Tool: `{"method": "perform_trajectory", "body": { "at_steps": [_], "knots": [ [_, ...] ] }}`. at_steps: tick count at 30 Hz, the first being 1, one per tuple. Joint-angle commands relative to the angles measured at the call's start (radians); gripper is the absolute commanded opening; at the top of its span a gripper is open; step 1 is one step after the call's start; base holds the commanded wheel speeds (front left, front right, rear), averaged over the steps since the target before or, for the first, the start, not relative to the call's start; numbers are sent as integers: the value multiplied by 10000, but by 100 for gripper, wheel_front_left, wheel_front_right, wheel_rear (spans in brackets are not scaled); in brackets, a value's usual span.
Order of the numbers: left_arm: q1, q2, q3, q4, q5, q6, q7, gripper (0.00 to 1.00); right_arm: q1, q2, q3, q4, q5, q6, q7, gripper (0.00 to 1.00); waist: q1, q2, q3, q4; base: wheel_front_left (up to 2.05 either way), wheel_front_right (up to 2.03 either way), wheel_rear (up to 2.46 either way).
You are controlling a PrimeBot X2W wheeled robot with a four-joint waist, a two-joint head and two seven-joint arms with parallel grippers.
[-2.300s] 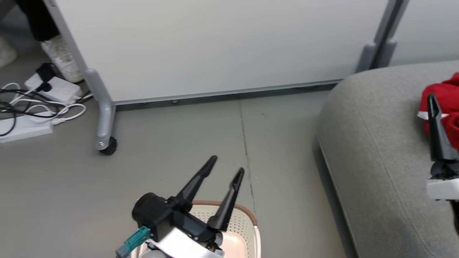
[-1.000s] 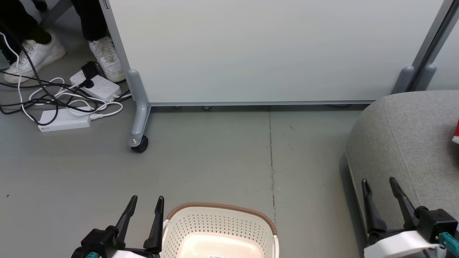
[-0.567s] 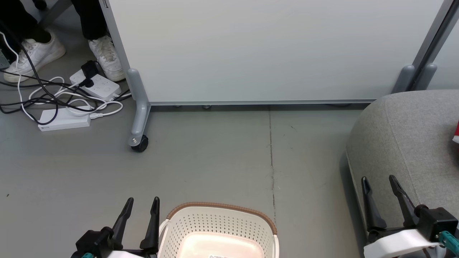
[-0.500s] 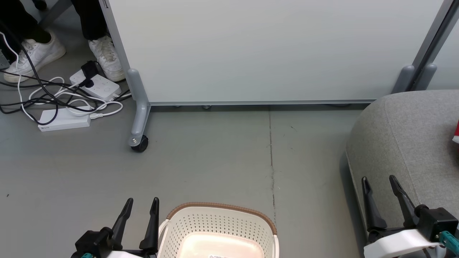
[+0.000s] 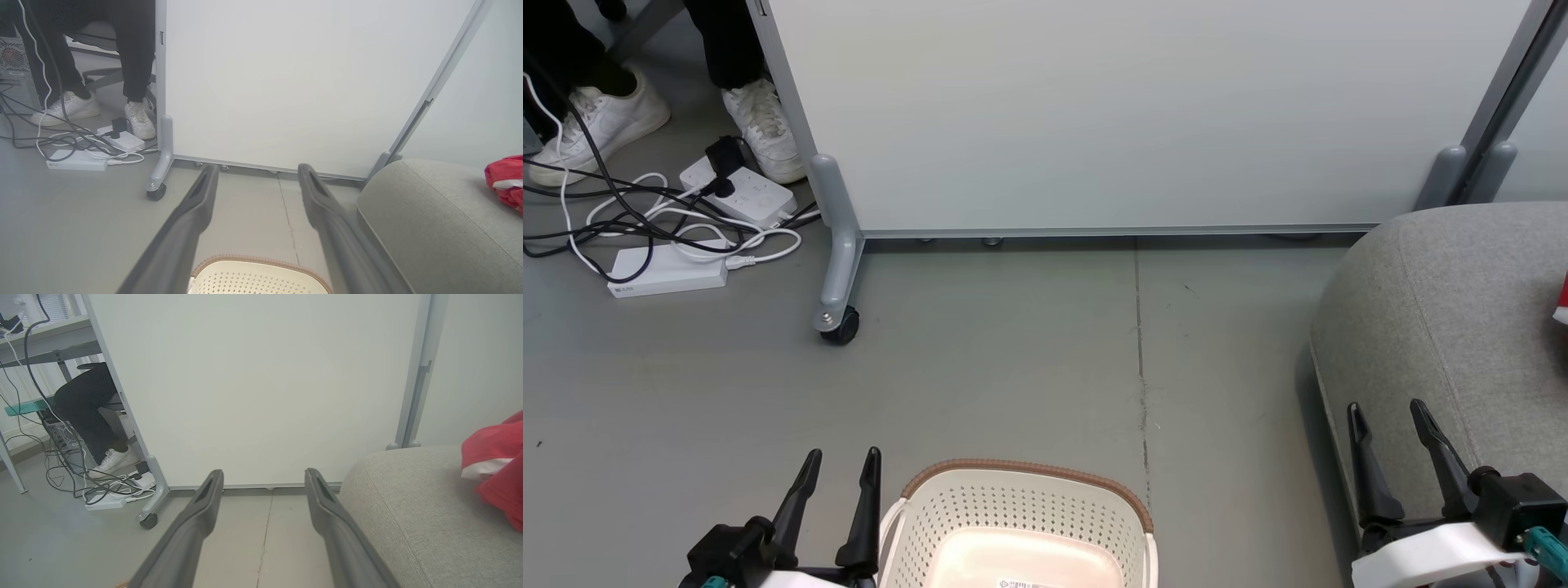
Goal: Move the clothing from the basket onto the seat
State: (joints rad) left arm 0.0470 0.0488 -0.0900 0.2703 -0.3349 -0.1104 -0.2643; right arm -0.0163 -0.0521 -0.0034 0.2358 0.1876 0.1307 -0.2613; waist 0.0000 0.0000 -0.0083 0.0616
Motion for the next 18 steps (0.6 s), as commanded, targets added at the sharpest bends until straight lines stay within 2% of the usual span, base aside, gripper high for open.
{"method": "perform_trajectory", "body": {
  "at_steps": [1, 11, 18],
  "knots": [
    [-127, 31, 29, -1, 110, -31, -3, 100, -92, -15, -37, -44, 65, 3, -26, 100, 0, 0, 9, 10, 0, 0, 0],
    [-171, 33, -134, 102, -50, -125, -4, 100, -139, -12, -47, -15, 69, 3, -26, 100, 0, 0, 38, 53, 0, 0, 0],
    [-146, 36, 83, -113, -309, -181, -2, 100, -130, -13, -60, -40, 70, 3, -26, 100, 0, 0, 36, 68, 0, 0, 0]
  ]
}}
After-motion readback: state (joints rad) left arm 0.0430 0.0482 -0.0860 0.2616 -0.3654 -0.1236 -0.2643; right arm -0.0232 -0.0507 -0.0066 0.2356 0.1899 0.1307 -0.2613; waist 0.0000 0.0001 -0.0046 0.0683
